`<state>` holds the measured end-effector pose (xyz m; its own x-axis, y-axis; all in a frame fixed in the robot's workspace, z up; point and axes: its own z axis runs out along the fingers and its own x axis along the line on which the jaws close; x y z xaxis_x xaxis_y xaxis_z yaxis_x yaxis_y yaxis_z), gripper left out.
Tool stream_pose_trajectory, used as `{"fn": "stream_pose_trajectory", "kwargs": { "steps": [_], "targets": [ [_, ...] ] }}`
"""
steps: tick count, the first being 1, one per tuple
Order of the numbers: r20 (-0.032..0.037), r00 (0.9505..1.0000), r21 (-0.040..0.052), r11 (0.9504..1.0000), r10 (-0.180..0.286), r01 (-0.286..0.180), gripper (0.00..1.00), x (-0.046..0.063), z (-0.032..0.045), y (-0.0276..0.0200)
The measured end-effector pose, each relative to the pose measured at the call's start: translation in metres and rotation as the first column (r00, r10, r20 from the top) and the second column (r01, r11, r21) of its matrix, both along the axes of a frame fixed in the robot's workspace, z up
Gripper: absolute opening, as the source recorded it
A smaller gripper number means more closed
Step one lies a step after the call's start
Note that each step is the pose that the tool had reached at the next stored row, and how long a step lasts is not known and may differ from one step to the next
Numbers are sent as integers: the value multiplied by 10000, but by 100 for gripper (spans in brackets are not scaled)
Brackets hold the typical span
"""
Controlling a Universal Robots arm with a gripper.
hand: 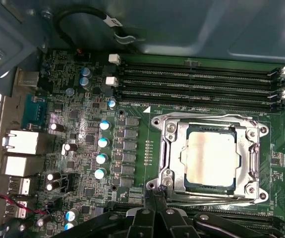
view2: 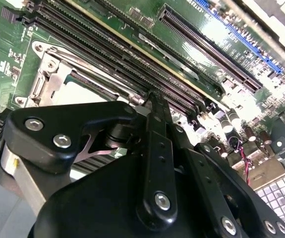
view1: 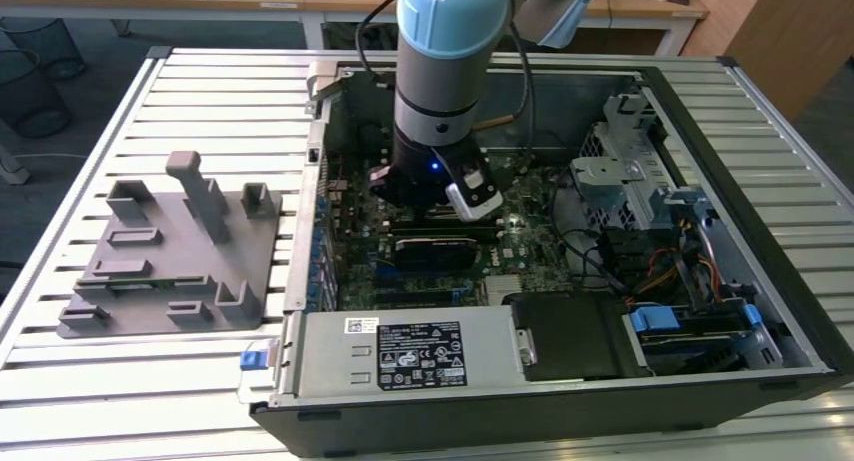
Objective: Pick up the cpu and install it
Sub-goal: 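Install the second cpu locking lever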
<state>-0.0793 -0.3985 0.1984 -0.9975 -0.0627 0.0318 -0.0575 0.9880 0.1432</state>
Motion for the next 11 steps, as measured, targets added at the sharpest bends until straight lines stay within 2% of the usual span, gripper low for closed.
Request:
{"fn": "stream_pose_trajectory", "kwargs": {
  "steps": [7,10,11],
  "targets": [
    [1,10000,257,9997,0,0,11,0,20,-16],
    [0,10000,502,9987,1,-1,11,0,20,-41],
    [1,10000,553,9985,0,-1,11,0,20,-56]
  ]
}}
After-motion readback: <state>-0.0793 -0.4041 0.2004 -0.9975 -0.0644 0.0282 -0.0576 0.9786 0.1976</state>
